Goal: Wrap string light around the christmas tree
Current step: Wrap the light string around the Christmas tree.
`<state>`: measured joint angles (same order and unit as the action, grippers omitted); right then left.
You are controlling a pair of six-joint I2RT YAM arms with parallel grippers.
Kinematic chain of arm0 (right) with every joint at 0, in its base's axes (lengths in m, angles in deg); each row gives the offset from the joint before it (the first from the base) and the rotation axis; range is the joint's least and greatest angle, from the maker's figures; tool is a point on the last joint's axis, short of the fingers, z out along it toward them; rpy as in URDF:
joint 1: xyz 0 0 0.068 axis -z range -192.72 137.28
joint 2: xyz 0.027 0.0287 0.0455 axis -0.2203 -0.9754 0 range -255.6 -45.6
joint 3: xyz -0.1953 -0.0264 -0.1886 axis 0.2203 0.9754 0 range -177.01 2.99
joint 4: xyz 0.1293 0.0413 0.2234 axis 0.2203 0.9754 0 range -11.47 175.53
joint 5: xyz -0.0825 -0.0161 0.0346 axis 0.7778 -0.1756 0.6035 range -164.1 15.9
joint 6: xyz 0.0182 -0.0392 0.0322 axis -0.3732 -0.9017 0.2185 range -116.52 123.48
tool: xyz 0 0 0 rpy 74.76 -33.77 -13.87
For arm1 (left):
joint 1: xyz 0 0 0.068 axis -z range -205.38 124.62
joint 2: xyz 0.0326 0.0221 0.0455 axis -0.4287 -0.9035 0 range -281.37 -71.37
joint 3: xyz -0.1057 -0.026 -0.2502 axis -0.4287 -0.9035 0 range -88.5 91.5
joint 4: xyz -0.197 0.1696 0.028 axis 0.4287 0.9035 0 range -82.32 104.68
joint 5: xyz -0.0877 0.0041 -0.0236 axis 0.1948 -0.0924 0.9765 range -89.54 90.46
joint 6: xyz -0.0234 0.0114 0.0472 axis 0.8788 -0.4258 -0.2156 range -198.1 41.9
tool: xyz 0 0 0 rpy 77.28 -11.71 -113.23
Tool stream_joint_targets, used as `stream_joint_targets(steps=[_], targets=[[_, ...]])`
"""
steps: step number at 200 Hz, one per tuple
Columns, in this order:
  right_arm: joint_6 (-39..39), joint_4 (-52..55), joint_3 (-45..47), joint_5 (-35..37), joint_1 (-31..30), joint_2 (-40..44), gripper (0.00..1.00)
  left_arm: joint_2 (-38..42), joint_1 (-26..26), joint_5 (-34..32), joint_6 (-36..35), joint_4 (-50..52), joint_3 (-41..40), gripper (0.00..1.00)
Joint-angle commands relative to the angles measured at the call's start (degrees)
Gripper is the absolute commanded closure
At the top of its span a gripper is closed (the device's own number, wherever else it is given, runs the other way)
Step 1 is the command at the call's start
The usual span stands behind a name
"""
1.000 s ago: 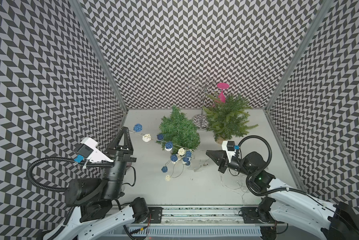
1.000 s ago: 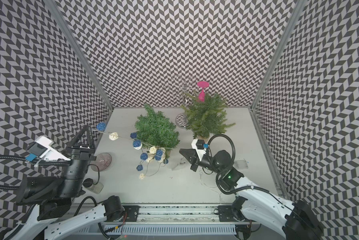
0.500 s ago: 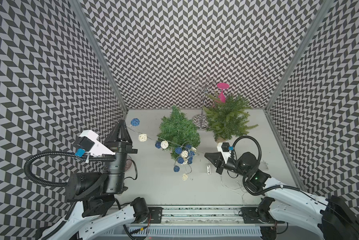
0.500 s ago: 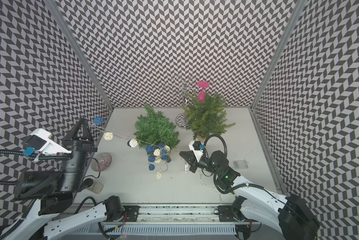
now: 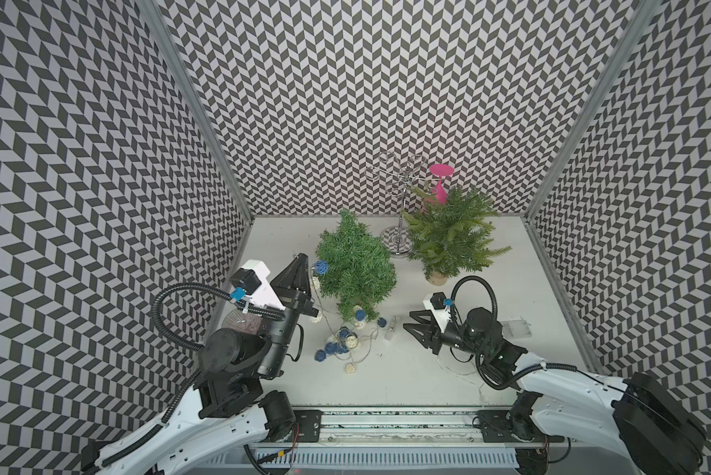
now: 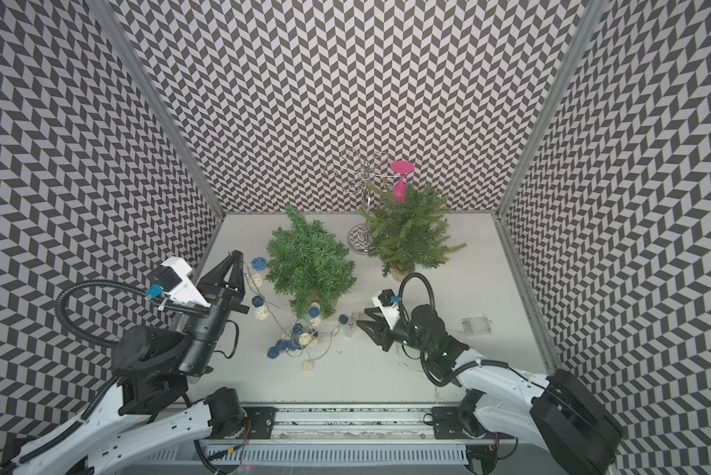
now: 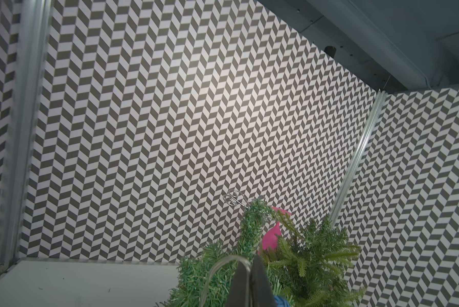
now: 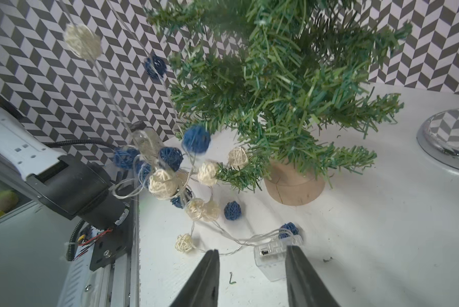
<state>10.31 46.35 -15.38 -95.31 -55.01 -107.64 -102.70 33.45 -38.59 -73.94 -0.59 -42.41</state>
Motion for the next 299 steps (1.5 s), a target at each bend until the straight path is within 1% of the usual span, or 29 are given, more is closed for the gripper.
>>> stream_joint_targets(steps=[1,18,33,47,57,61,70,83,106,123,134,147,163,178,202,215,231,252,267,279,287,299], targets=[[-0.8,-2.8,-1.2,0.6,0.0,2.0,0.59,0.1,-0.3,3.7,1.8,0.3,1.1,1.0],[-1.0,-4.1,-1.1,-1.4,-0.1,0.5,0.59,1.7,-0.3,4.3,1.6,-0.3,0.2,1.0],[-1.5,-4.3,-1.9,-2.5,-0.9,-2.2,0.55,2.6,-0.4,1.5,0.6,-0.6,-0.3,1.0],[-3.0,-5.1,-2.6,-1.7,-3.7,-4.3,0.47,3.1,-0.5,1.4,1.1,0.6,-0.3,1.0],[-5.1,-4.9,-3.7,1.5,-7.0,-5.3,0.42,3.5,-0.5,3.4,1.4,0.6,-0.8,1.0],[-5.9,-4.6,-4.4,2.8,-8.4,-5.7,0.38,3.6,-0.5,3.8,1.7,0.7,-0.9,1.0],[-7.6,-4.1,-5.9,4.4,-11.0,-6.4,0.33,3.8,-0.5,4.3,1.8,0.4,-1.1,1.0],[-8.9,-4.4,-7.9,6.0,-13.2,-6.7,0.28,3.9,-0.5,5.2,1.3,-0.3,-1.0,1.0],[-9.8,-5.7,-11.8,6.9,-14.3,-6.2,0.26,2.7,-0.5,10.7,1.0,2.1,1.9,1.0],[-11.6,-5.2,-16.3,5.5,-14.3,-6.8,0.25,2.1,-0.5,14.8,1.7,2.3,2.6,1.0],[-11.7,-4.8,-19.3,5.3,-14.3,-7.6,0.22,1.6,-0.6,18.1,1.3,2.2,3.1,1.0],[-12.8,-3.2,-23.3,3.9,-14.3,-9.0,0.19,0.5,-0.6,21.0,0.8,4.3,4.8,1.0],[-13.6,1.3,-28.8,1.7,-14.3,-10.8,0.19,0.4,-0.6,24.9,0.1,4.8,5.4,1.0],[-14.4,1.2,-31.3,-1.1,-14.3,-12.5,0.2,0.7,-0.6,27.8,-0.1,4.2,5.0,1.0],[-18.1,2.8,-34.7,-0.3,-14.2,-16.2,0.22,1.0,-0.6,28.9,-0.4,5.5,5.4,1.0],[-18.7,3.6,-36.4,-3.2,-14.2,-17.9,0.25,2.0,-0.6,29.6,-0.3,5.9,4.9,1.0],[-18.3,2.7,-36.8,-7.6,-14.3,-19.7,0.28,3.4,-0.6,30.8,-0.5,5.2,3.9,1.0],[-18.5,0.8,-35.0,-12.1,-14.3,-20.4,0.32,3.8,-0.6,30.4,-1.3,6.0,4.0,1.0],[-18.2,-1.2,-32.0,-12.0,-14.2,-18.5,0.31,3.6,-0.5,29.4,-1.7,7.3,4.4,1.0],[-17.2,-5.0,-29.8,-11.1,-14.3,-17.6,0.29,3.6,-0.6,29.6,-1.6,6.9,3.8,1.0],[-16.4,-6.4,-30.0,-10.8,-14.3,-18.1,0.29,3.4,-0.6,30.4,-1.4,6.5,3.5,1.0],[-16.7,-3.9,-33.0,-11.5,-14.3,-20.1,0.31,3.0,-0.6,31.9,-1.2,6.1,3.4,1.0]])
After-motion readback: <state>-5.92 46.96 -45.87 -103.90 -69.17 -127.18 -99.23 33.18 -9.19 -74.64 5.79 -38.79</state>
